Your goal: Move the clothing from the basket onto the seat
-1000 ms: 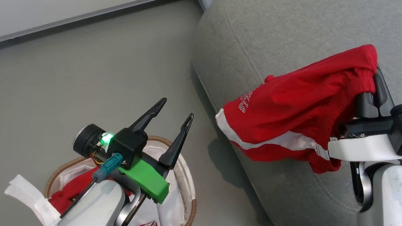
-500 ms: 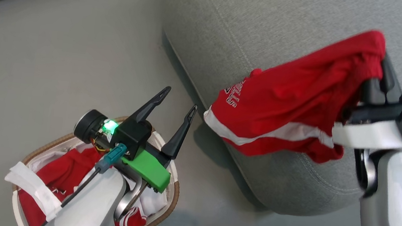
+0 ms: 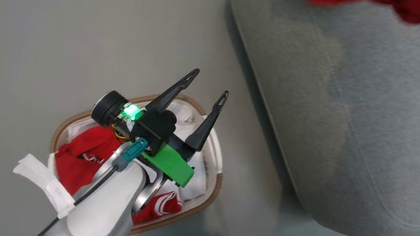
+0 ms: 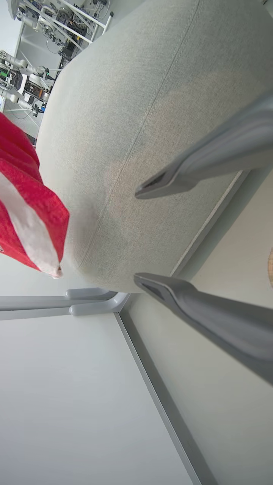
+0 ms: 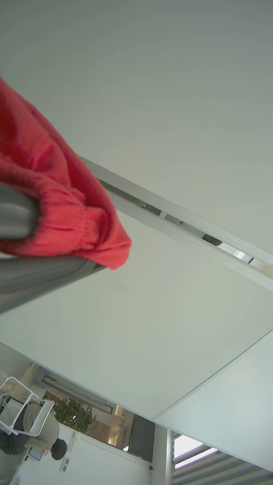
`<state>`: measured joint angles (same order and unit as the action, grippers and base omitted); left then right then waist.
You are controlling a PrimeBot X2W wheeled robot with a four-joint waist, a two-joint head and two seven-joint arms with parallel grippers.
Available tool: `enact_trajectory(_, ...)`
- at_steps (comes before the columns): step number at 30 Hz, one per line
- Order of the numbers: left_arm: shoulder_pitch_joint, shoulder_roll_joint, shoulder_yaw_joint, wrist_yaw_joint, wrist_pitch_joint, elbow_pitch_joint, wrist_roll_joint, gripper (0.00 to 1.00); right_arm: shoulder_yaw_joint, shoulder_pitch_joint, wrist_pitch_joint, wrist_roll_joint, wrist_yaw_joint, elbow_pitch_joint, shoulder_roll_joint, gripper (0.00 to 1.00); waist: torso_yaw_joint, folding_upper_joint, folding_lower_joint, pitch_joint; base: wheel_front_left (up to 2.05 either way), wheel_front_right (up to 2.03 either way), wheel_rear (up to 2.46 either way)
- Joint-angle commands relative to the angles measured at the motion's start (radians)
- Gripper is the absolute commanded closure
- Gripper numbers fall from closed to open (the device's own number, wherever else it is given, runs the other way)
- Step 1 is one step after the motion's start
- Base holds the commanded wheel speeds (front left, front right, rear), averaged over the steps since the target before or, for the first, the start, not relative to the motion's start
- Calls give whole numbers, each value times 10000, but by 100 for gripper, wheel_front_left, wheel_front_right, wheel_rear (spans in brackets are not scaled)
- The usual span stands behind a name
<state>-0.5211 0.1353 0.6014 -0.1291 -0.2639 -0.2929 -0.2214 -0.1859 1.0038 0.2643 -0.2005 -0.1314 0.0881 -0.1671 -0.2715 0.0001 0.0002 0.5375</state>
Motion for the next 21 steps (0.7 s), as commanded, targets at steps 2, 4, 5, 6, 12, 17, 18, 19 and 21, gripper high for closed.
enact_trajectory(2,-195,-109,-6,-23,-9,111,112,0,-623,697,2,171,15,560,-568,100,1304,-1,-2,870,0,0,0)
enact_trajectory(4,-211,-214,12,-23,-9,176,124,0,-1151,1088,2,88,14,1165,-1013,100,1626,-1,-2,1022,0,0,0)
enact_trajectory(5,-205,-240,8,-23,-8,192,144,0,-1397,1221,1,6,14,1529,-1247,100,1776,-1,-2,1101,0,0,0)
enact_trajectory(6,-206,-259,20,-23,-8,199,156,0,-1564,1273,2,-84,14,1791,-1387,100,1892,-1,-2,1164,0,0,0)
enact_trajectory(12,-245,-420,-94,-23,-9,268,248,0,-3055,538,2,-685,14,3178,-2008,100,2369,-1,-2,1553,0,0,0)
enact_trajectory(17,-138,-366,-265,-23,-9,269,379,0,-3904,-557,4,-757,15,3696,-1716,100,2210,-1,-2,1731,0,0,0)
enact_trajectory(18,-118,-336,-288,-23,-9,256,388,0,-3981,-715,4,-758,15,3726,-1586,100,2146,-1,-2,1741,0,0,0)
enact_trajectory(19,-97,-308,-318,-23,-9,248,400,0,-4040,-893,2,-782,15,3753,-1461,100,2070,-1,-2,1747,0,0,0)
enact_trajectory(21,-77,-275,-352,-23,-8,236,440,0,-4049,-1106,4,-791,15,3807,-1291,100,1914,-1,-2,1746,0,0,0)
